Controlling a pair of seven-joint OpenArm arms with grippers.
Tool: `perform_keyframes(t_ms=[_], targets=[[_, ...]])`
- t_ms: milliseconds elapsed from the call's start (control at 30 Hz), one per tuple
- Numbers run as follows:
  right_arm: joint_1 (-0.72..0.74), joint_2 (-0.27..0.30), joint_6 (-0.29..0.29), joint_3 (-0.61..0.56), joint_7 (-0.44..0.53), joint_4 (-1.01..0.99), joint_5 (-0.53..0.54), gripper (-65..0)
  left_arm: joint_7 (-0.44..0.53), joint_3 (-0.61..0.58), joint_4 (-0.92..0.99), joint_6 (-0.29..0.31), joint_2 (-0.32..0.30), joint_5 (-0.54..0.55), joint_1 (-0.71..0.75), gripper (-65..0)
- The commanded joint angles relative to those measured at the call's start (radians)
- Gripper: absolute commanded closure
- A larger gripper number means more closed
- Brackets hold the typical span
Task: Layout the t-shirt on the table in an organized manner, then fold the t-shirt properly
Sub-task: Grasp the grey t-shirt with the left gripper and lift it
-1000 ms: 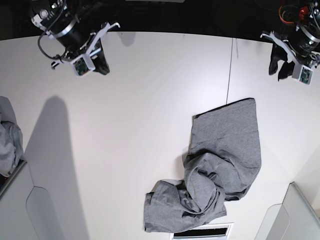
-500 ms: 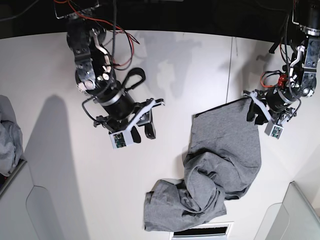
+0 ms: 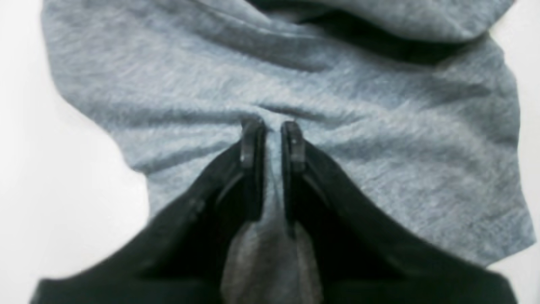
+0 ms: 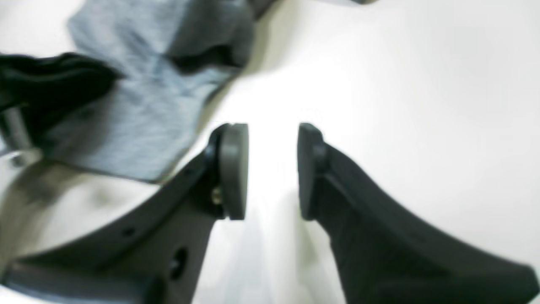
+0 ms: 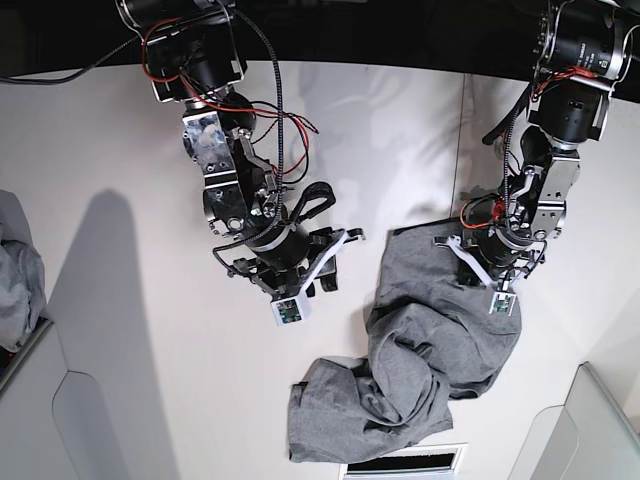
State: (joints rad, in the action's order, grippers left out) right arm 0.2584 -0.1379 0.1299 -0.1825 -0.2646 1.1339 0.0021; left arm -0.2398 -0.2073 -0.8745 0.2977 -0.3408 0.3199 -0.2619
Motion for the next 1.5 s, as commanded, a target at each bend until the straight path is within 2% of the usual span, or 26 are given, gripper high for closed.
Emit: perform_keyframes(t_ms=[0,133,233,467,667,833,967,1033,1167,1233,1367,1467], targets=[[0.024,-0.005,-0.013,0.0,0.025,0.016,0.001,-17.7,-0.057,0.001,-0.002,0.005,-0.012,-0.021,0.019,-8.4],[0.02,0.02,-0.023,0.0,0.024,0.017,0.002,-17.7,-0.057,0.001,-0.025,-0.005,-0.02,-0.078,0.127,-8.4],[0.01,0.027,-0.023,0.0,0.023,0.023,0.002,-17.7,-0.055,0.003,-0.057,-0.05,-0.059,-0.079,0.224,-8.4],[0.011,0.037,-0.03,0.0,0.021,0.032,0.005,-17.8,-0.057,0.048,-0.25,-0.052,-0.15,-0.142,0.456,-8.4],[0.01,0.062,-0.061,0.0,0.021,0.037,0.005,-17.8,-0.051,0.168,-0.311,-0.085,-0.192,-0.181,0.6,-8.5],[0.011,0.074,-0.083,0.0,0.023,0.041,0.008,-17.8,-0.047,0.316,-0.316,-0.083,-0.195,-0.177,0.618,-8.6],[0.019,0.068,-0.081,0.0,0.086,0.048,0.078,-17.9,-0.081,0.415,-0.401,0.025,-0.194,-0.111,0.616,-11.1],[0.034,0.053,-0.073,0.0,0.099,0.047,0.085,-22.2,-0.119,0.428,-0.458,0.066,-0.195,-0.063,0.617,-12.1],[0.073,0.004,-0.071,0.0,0.098,0.028,0.085,-33.4,-0.161,0.427,-0.534,0.082,-0.191,0.007,0.617,-12.1],[0.103,-0.014,-0.069,-0.001,0.098,-0.01,0.085,-33.9,-0.161,0.426,-0.54,0.081,-0.191,0.021,0.616,-12.1],[0.2,-0.014,-0.023,-0.016,0.104,-0.188,0.116,-33.9,-0.161,0.426,-0.54,0.081,-0.191,0.021,0.616,-12.1],[0.28,-0.014,0.04,-0.016,0.153,-0.343,0.146,-33.9,-0.161,0.426,-0.54,0.081,-0.19,0.021,0.617,-12.1]])
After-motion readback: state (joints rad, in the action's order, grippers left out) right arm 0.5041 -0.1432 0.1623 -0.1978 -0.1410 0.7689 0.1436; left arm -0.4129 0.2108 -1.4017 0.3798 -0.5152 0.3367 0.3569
